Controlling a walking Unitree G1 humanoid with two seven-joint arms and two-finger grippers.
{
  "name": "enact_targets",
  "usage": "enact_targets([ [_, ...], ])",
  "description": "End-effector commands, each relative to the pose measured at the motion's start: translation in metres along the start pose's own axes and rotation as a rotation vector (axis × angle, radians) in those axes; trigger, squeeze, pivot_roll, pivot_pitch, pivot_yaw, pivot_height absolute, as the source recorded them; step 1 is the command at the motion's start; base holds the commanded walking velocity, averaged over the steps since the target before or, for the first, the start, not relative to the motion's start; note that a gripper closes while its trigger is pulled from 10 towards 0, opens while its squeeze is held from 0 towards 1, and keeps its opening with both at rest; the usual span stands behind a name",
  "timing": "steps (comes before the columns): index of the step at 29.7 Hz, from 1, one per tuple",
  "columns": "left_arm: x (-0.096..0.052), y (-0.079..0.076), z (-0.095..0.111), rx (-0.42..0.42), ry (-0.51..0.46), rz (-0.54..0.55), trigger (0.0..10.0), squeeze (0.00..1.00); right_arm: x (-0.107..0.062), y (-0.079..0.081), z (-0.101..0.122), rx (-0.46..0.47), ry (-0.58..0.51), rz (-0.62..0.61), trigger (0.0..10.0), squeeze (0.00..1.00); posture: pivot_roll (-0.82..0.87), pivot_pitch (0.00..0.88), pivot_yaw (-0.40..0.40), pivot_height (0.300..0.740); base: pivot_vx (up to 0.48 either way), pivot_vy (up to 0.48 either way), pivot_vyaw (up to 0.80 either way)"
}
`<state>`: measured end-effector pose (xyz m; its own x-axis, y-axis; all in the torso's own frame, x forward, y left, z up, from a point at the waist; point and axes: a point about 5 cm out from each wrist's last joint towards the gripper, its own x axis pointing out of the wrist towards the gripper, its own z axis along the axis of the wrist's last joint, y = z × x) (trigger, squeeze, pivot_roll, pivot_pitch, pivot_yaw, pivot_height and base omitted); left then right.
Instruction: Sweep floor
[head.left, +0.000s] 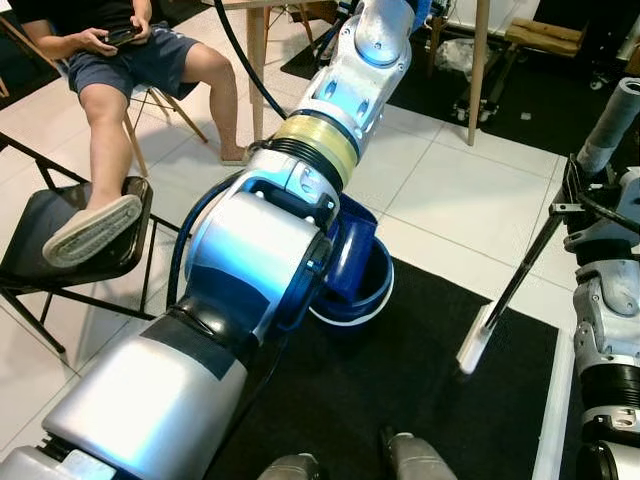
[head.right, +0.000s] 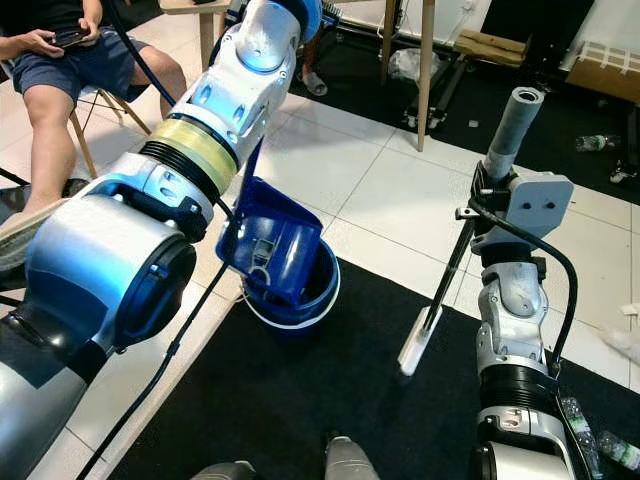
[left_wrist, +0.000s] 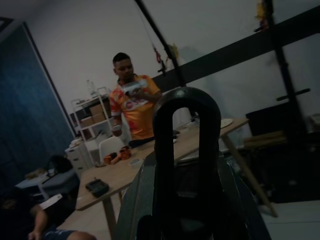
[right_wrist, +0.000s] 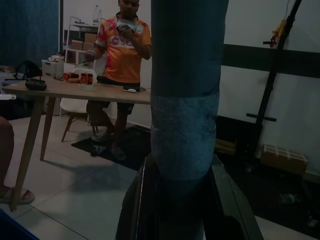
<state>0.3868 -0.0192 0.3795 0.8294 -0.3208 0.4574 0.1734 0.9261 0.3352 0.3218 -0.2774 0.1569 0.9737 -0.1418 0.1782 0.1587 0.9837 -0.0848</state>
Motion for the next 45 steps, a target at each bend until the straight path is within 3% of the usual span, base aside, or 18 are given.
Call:
enact_targets([
  [1, 0.0, -0.005, 0.013, 0.02, -0.068, -0.012, 10.0, 0.0, 0.004, 0.002, 0.007, -0.009, -0.039, 0.009, 10.0, 0.0, -0.02, 0.026, 0.043, 0.74, 0.0, 0.0, 0.0],
  [8, -0.004, -0.024, 0.015, -0.008, -0.078, -0.053, 10.0, 0.0, 0.003, 0.003, 0.007, -0.007, -0.038, 0.011, 10.0, 0.0, -0.02, 0.029, 0.046, 0.74, 0.0, 0.0, 0.0],
  [13, -0.007, -0.028, 0.013, 0.045, -0.1, -0.068, 10.0, 0.0, 0.002, 0.002, 0.006, -0.007, -0.037, 0.007, 10.0, 0.0, -0.02, 0.031, 0.047, 0.74, 0.0, 0.0, 0.0],
  [25, -0.006, 0.007, -0.001, 0.218, -0.099, 0.037, 10.0, 0.0, 0.004, 0.003, 0.005, -0.003, -0.033, 0.011, 10.0, 0.0, -0.01, 0.035, 0.037, 0.74, 0.0, 0.0, 0.0],
  [29, -0.008, 0.009, -0.005, 0.286, -0.108, 0.057, 10.0, 0.0, 0.004, 0.002, 0.005, -0.004, -0.032, 0.009, 10.0, 0.0, -0.01, 0.036, 0.037, 0.74, 0.0, 0.0, 0.0],
  [35, -0.008, 0.009, -0.006, 0.31, -0.114, 0.071, 10.0, 0.0, 0.004, 0.002, 0.005, -0.004, -0.033, 0.009, 10.0, 0.0, -0.01, 0.037, 0.037, 0.74, 0.0, 0.0, 0.0],
  [36, -0.009, 0.014, -0.007, 0.359, -0.13, 0.11, 10.0, 0.0, 0.003, 0.001, 0.005, -0.006, -0.033, 0.008, 10.0, 0.0, -0.01, 0.039, 0.034, 0.74, 0.0, 0.0, 0.0],
  [40, -0.009, 0.018, -0.007, 0.408, -0.141, 0.136, 10.0, 0.0, 0.003, 0.001, 0.005, -0.007, -0.033, 0.007, 10.0, 0.0, -0.01, 0.04, 0.033, 0.74, 0.0, 0.0, 0.0],
  [45, -0.009, 0.021, -0.012, 0.334, -0.097, 0.137, 10.0, 0.0, 0.003, 0.001, 0.006, -0.007, -0.033, 0.009, 10.0, 0.0, -0.01, 0.04, 0.033, 0.74, 0.0, 0.0, 0.0],
])
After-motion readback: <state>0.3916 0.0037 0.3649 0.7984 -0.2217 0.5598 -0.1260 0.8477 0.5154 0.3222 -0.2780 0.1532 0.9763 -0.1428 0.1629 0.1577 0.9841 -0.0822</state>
